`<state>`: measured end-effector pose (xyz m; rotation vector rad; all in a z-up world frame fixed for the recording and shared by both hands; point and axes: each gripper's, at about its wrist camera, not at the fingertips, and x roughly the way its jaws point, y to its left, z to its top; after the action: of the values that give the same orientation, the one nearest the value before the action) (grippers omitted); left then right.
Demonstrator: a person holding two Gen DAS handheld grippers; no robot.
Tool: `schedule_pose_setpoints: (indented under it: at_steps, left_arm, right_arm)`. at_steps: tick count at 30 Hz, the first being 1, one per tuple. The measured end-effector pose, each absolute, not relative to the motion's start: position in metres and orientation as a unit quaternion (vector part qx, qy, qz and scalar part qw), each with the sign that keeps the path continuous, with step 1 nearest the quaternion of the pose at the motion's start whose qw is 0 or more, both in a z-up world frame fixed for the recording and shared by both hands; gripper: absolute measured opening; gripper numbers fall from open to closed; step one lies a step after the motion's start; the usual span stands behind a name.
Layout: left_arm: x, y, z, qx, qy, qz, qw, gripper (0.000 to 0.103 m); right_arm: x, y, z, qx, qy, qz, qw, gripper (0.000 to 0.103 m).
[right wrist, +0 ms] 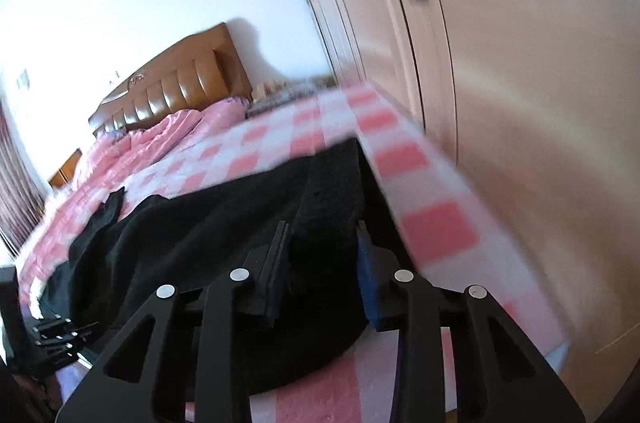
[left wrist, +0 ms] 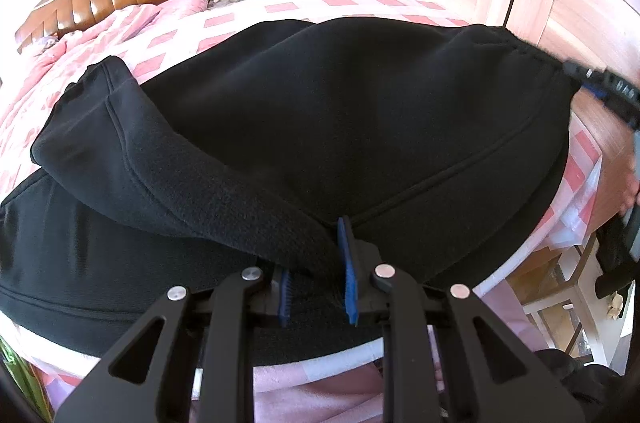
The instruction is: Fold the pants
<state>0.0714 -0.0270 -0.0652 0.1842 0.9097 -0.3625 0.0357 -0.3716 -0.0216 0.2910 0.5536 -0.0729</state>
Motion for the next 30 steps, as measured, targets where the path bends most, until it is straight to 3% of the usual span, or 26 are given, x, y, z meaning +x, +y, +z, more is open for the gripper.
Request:
schedule_pose_setpoints:
  at_steps: [3, 8, 15, 22, 26, 28, 30]
  left_arm:
    - [0.072, -0.027, -0.064, 0.086, 0.437, -0.176, 0.878, 0.020]
    - [0.064, -0.017, -0.049, 0.069, 0.411, -0.183, 0.890, 0.019]
    - [0.046, -0.007, -0.014, 0.061, 0.376, -0.199, 0.903, 0.018]
    - [0.049, -0.017, -0.055, 0.100, 0.435, -0.214, 0.869, 0.018]
    - [0.051, -0.017, -0.064, 0.112, 0.445, -0.218, 0.861, 0.018]
    - [0.052, -0.018, -0.067, 0.114, 0.446, -0.218, 0.861, 0.019]
    - [0.053, -0.017, -0.067, 0.108, 0.447, -0.215, 0.862, 0.022]
  right_arm:
    - [0.041, -0.367, -0.024, 0.110, 0.298, -0.056, 0.947, 0.032]
    - [0.032, -0.377, -0.055, 0.153, 0.318, -0.073, 0.933, 0.032]
    - [0.015, -0.366, -0.008, 0.127, 0.272, -0.060, 0.952, 0.031]
    - [0.016, -0.376, -0.059, 0.130, 0.339, -0.083, 0.928, 0.032]
    - [0.017, -0.379, -0.059, 0.124, 0.343, -0.080, 0.928, 0.032]
    - [0.019, -0.377, -0.059, 0.112, 0.352, -0.085, 0.925, 0.036]
    - [0.018, -0.376, -0.058, 0.112, 0.355, -0.087, 0.924, 0.048]
